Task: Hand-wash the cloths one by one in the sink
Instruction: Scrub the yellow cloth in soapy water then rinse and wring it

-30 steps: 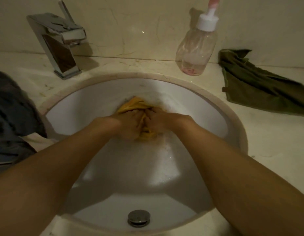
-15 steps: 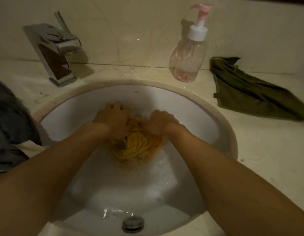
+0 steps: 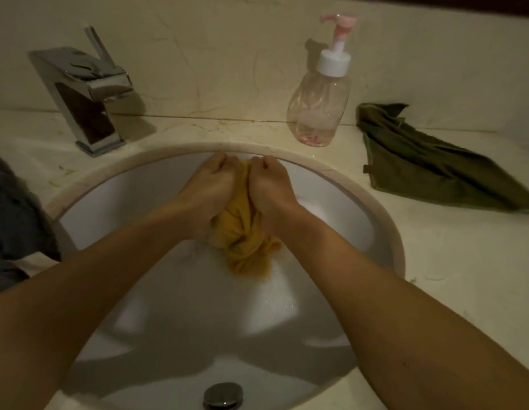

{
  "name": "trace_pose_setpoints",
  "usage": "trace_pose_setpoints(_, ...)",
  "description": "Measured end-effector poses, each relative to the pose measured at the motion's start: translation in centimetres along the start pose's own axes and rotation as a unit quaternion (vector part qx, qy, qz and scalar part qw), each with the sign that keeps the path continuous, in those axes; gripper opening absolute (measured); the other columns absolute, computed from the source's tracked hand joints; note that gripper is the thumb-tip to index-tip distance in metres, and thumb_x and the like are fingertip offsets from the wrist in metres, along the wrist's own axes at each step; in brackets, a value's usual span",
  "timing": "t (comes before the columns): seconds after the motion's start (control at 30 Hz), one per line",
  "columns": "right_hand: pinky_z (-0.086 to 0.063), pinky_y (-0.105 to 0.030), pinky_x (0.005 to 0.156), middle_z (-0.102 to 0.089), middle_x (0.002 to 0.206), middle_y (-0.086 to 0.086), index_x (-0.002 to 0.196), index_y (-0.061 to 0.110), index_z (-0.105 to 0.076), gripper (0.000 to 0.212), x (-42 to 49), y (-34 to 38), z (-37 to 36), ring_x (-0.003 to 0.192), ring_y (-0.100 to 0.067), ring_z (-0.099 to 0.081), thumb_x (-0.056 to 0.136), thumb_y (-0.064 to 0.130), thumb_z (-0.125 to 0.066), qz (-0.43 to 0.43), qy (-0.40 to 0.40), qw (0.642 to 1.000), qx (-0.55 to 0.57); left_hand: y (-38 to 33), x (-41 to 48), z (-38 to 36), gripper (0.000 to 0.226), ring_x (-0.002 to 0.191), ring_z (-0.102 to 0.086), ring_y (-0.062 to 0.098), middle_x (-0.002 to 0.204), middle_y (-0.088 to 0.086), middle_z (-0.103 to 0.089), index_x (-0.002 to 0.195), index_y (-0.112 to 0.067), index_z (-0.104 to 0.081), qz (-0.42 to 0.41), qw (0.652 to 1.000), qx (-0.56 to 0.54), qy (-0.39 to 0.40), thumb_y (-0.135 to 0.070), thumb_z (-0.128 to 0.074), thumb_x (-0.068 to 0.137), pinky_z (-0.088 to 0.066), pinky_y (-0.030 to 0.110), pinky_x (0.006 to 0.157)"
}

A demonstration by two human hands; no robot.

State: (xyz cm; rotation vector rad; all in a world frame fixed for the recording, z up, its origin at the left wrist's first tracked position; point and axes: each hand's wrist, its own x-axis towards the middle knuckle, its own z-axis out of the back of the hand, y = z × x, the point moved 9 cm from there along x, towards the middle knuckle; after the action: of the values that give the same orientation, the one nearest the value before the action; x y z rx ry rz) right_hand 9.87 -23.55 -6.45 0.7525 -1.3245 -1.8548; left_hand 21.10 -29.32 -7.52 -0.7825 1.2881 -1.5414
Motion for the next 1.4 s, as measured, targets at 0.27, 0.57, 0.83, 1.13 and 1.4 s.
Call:
trace_pose_setpoints(0.27,-0.053,-0.043,0.087,-0.059,0.095,-0.001,0.112,0.014,-0.053,0.012,-4.5,4.0,-2.5,0.095,-0.022,-0.060,0.106,0.022,-0.046,0.108,0.001,0.994,0.015,0.2,-0.6,2.0,0.009,0.077,-0.065,0.016,0.092,0.008,-0.064,0.107,-0.008,-0.055,-0.018,0.997,-0.075,-0.018,-0.013,-0.048,0.103,-0.056,0.024,0.057)
trace_pose_setpoints(0.57,-0.047,-0.039,0.090,-0.056,0.099,0.005,0.122,0.018,-0.051,0.019,-5.7,3.7,-3.2,0.100,-0.020,-0.057,0.109,0.026,-0.040,0.070,0.023,0.997,0.017,1.8,1.3,1.8,0.024,0.102,-0.071,0.027,0.106,0.001,-0.072,0.116,-0.027,-0.062,-0.023,1.000,0.011,-0.019,-0.039,-0.050,0.100,-0.059,0.051,0.088)
trace_pose_setpoints(0.83,-0.057,-0.051,0.094,-0.068,0.109,-0.011,0.116,0.014,-0.059,0.022,-1.5,-0.7,-0.6,0.101,-0.030,-0.067,0.097,0.022,-0.051,-0.075,-0.003,0.995,0.066,-3.2,-3.0,-0.3,0.033,0.117,-0.051,0.007,0.128,-0.007,-0.054,0.137,-0.024,-0.053,-0.109,0.992,0.038,-0.057,-0.022,-0.038,0.108,-0.044,0.018,0.097)
trace_pose_setpoints(1.13,-0.055,-0.047,0.099,-0.067,0.117,-0.004,0.127,0.021,-0.060,0.025,-2.0,1.3,-0.5,0.108,-0.023,-0.066,0.102,0.023,-0.055,0.007,-0.016,0.996,0.083,-3.2,-3.5,0.7,0.032,0.114,-0.057,0.008,0.125,-0.007,-0.059,0.136,-0.024,-0.054,-0.103,0.992,0.001,-0.076,-0.023,-0.039,0.108,-0.048,0.020,0.093)
trace_pose_setpoints(1.4,-0.056,-0.025,0.087,-0.065,0.108,0.009,0.122,0.031,-0.058,0.018,-4.6,3.0,-3.1,0.103,-0.008,-0.063,0.107,0.028,-0.050,0.088,0.025,0.990,0.106,-2.3,-1.7,3.1,0.039,0.123,-0.054,0.014,0.141,-0.001,-0.053,0.146,-0.020,-0.046,-0.100,0.991,0.040,-0.080,-0.023,-0.044,0.107,-0.046,0.012,0.084)
